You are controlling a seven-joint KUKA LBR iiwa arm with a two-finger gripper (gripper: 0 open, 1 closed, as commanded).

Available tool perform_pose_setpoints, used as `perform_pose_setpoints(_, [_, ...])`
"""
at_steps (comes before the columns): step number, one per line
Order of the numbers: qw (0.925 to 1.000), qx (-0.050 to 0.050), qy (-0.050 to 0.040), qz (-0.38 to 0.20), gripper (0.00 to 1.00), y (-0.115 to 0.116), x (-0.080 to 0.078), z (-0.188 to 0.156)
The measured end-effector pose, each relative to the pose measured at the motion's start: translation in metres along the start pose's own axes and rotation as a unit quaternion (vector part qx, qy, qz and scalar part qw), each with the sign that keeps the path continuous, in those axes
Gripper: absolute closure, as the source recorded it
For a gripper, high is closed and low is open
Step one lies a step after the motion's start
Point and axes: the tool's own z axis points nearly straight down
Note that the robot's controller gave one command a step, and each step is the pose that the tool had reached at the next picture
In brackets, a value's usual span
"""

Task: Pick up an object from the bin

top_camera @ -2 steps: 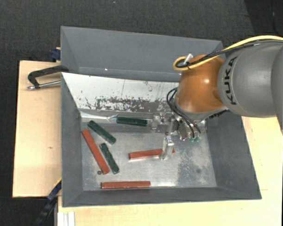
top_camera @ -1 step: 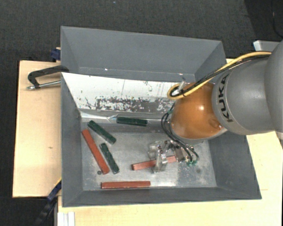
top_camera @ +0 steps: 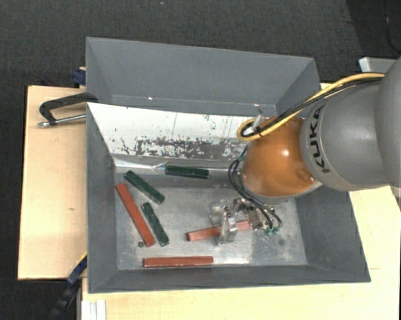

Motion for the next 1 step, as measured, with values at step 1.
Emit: perform_pose_setpoints(1, [1.0,0.0,0.0013,-0.001,1.0,0.0041,-0.0014,-0.0383])
